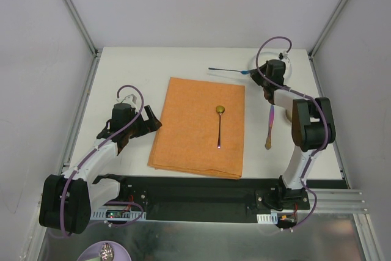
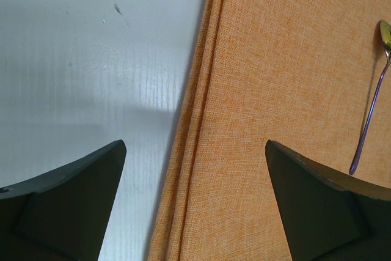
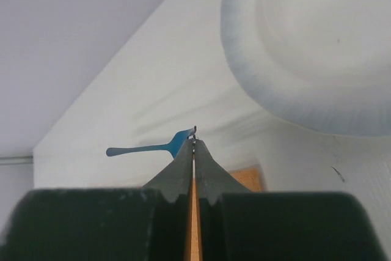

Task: Set the dinner table for one person
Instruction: Pick up the fork at the center of the board, then place the fork at the center of the board.

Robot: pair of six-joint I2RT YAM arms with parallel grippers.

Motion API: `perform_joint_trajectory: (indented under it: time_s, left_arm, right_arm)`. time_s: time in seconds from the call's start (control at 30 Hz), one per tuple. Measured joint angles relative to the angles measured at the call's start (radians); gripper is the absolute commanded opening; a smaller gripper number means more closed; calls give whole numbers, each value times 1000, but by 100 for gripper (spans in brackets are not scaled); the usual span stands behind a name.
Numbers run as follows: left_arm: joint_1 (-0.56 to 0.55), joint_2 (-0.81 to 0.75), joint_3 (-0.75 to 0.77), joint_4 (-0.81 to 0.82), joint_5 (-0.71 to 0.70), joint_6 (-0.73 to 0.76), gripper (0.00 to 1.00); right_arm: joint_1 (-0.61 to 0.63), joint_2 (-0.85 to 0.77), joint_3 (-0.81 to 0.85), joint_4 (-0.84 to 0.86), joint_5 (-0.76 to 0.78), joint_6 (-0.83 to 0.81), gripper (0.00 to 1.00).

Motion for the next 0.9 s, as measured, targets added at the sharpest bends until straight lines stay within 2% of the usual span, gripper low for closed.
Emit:
perform_joint_trajectory:
  time_s: [0.17, 0.4, 0.63, 0.9]
  left_arm:
    - [0, 0, 0, 0, 0, 0, 99]
    - [0, -8, 0, 0, -2, 0, 99]
    - [17, -125, 13, -18, -72, -4, 99]
    - [195, -130, 172, -62, -69, -11, 99]
  right_arm:
    - [0, -20, -39, 119, -21, 79, 1]
    - [1, -16, -33, 184, -126, 187, 1]
    - [45, 19, 13, 196, -264, 215, 1]
    - [180, 36, 29, 145, -359, 164, 1]
